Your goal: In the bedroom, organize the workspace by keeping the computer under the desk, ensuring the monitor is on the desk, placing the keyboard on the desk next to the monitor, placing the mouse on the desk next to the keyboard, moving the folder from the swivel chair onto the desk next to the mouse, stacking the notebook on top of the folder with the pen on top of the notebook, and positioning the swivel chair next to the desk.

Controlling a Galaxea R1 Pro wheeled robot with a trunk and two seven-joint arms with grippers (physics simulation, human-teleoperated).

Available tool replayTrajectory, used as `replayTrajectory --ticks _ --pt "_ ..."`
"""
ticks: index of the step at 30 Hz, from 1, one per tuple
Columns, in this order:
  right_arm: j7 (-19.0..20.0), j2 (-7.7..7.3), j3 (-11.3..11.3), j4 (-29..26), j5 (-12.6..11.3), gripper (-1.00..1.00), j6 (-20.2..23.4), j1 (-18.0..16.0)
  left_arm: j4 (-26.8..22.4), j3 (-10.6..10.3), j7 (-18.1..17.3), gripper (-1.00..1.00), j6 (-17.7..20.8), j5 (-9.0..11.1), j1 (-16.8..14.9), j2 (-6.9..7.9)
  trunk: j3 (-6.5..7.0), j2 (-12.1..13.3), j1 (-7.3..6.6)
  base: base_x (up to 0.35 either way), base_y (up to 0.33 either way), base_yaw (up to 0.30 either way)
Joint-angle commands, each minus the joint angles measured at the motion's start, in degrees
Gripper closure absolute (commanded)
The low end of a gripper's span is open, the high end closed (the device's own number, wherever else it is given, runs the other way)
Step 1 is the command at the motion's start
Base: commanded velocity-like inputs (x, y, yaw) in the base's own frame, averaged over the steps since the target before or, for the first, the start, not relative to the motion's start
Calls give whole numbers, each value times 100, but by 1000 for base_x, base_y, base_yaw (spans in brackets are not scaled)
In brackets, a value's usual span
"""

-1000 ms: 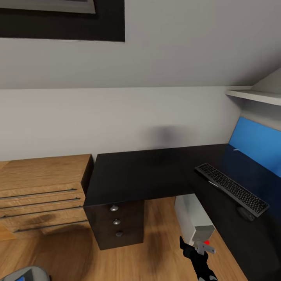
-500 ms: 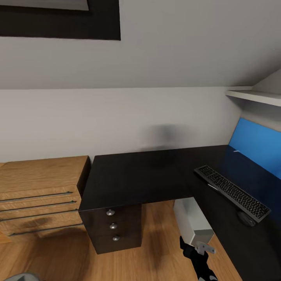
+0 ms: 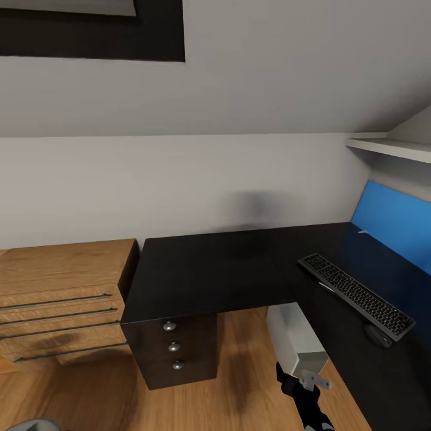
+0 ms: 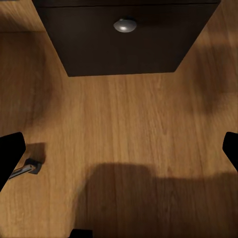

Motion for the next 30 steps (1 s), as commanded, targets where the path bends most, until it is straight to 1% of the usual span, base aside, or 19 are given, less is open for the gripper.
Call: replayTrajectory --ticks 1,17,20,23,24,26,27,29,30 --pt "58 -1 -45 10 -27 -100 -14 -6 4 -19 21 -100 -20 31 -4 -1 -7 -5 1 0 0 0" --pt "51 -17 -36 -31 -28 -100 -8 -6 4 2 26 -100 -11 36 -4 6 -7 -5 1 0 0 0" --pt "22 -20 -36 -99 -28 -100 16 -9 4 3 26 -100 -11 39 -4 6 -7 -5 1 0 0 0" --pt "-87 -16 -34 -332 -23 -100 84 -11 4 8 27 -100 -11 41 -4 6 -7 -5 1 0 0 0" --pt "-130 -15 -33 -404 -22 -100 125 -12 4 9 27 -100 -11 42 -4 6 -7 -5 1 0 0 0" --pt "-301 -13 -28 -647 -21 -100 368 -13 4 10 28 -100 -11 41 -4 6 -7 -5 1 0 0 0" --pt "-429 -16 -25 -833 -20 -100 613 -14 4 9 31 -100 -11 38 -4 6 -7 -5 1 0 0 0" --pt "-549 -17 -23 -1047 -20 -100 892 -14 4 7 32 -100 -11 37 -4 6 -7 -5 1 0 0 0" --pt "-654 -21 -21 -1286 -14 -100 1156 -14 4 6 35 -100 -11 36 -4 6 -7 -5 1 0 0 0"
